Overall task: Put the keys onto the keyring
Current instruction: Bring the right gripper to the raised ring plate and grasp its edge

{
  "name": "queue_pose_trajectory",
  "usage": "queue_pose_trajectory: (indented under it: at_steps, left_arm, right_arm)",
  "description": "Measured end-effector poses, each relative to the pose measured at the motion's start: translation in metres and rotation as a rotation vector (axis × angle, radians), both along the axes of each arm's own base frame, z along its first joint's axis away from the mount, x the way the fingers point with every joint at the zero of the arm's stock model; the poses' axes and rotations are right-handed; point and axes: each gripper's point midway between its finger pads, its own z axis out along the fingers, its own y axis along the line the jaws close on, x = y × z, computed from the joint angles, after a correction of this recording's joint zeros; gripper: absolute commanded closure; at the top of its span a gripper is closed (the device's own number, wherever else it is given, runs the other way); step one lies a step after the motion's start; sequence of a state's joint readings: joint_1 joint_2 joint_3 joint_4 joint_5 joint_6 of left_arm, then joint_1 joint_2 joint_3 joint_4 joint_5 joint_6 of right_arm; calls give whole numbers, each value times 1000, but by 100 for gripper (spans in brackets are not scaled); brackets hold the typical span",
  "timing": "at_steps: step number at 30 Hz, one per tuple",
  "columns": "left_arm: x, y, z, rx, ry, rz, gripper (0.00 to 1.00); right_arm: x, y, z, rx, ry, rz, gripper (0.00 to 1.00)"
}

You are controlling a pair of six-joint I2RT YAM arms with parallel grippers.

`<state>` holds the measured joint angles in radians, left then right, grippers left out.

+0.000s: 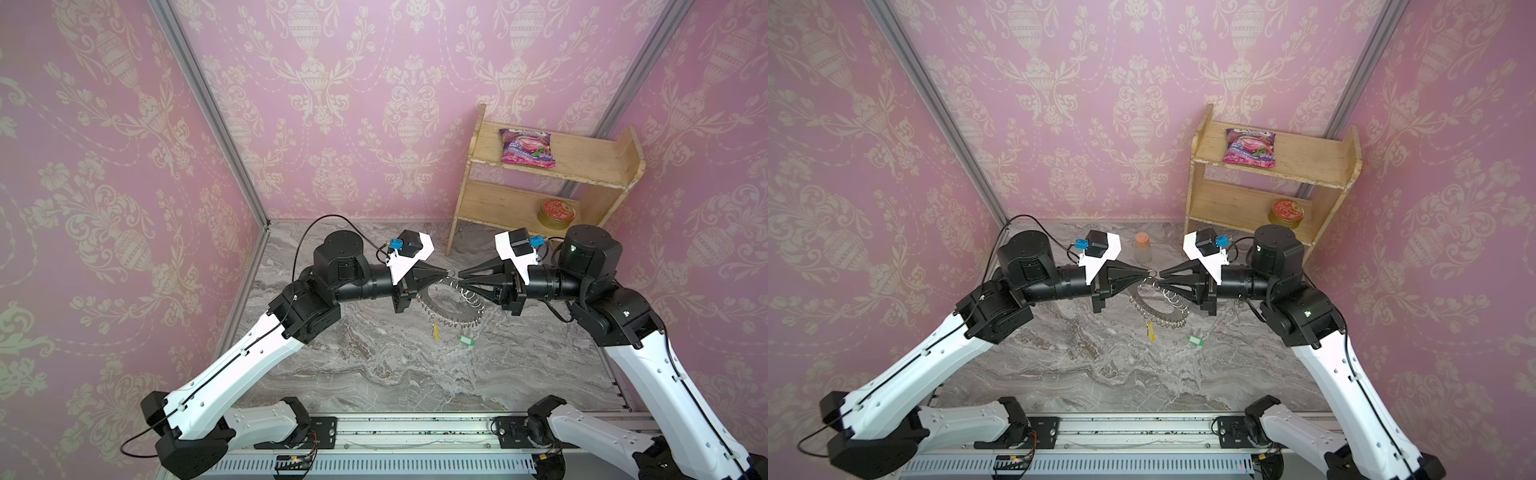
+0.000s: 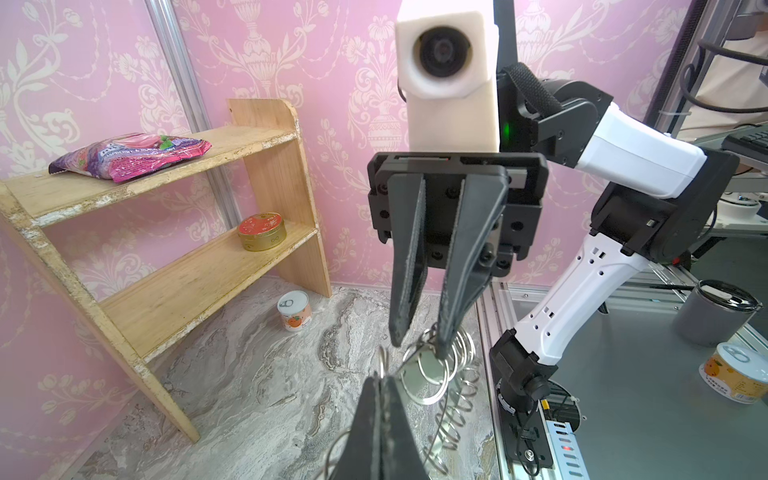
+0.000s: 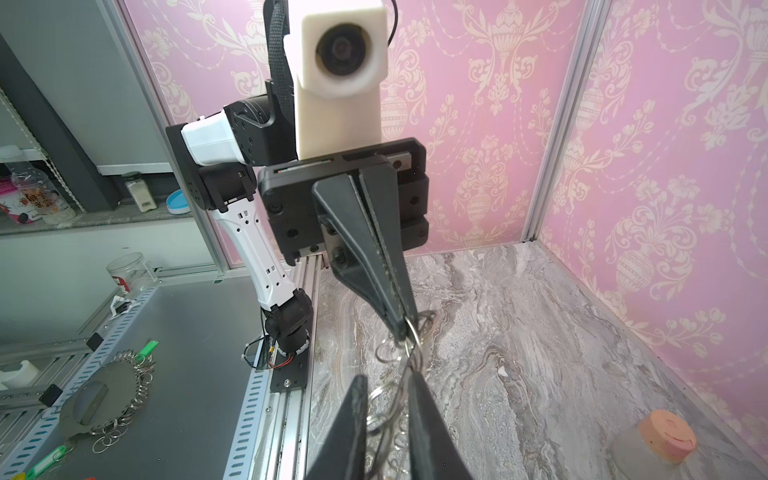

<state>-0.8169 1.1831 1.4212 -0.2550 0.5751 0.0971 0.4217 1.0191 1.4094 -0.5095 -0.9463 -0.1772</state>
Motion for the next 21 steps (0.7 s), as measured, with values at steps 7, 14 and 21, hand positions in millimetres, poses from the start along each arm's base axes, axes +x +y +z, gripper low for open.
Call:
queue_pose_trajectory:
  at_steps: [7, 14, 21]
  left_arm:
    - [-8, 1, 5, -8, -23, -26, 100]
    - [-14, 0, 7, -14, -31, -45, 100]
    - [-16, -1, 10, -23, -39, -54, 100]
  right_arm:
    - [-2, -3, 7, -6, -27, -11, 81]
    - [4, -1, 1, -21, -11, -17, 80]
    - [-3, 2, 2, -9, -1, 36, 79]
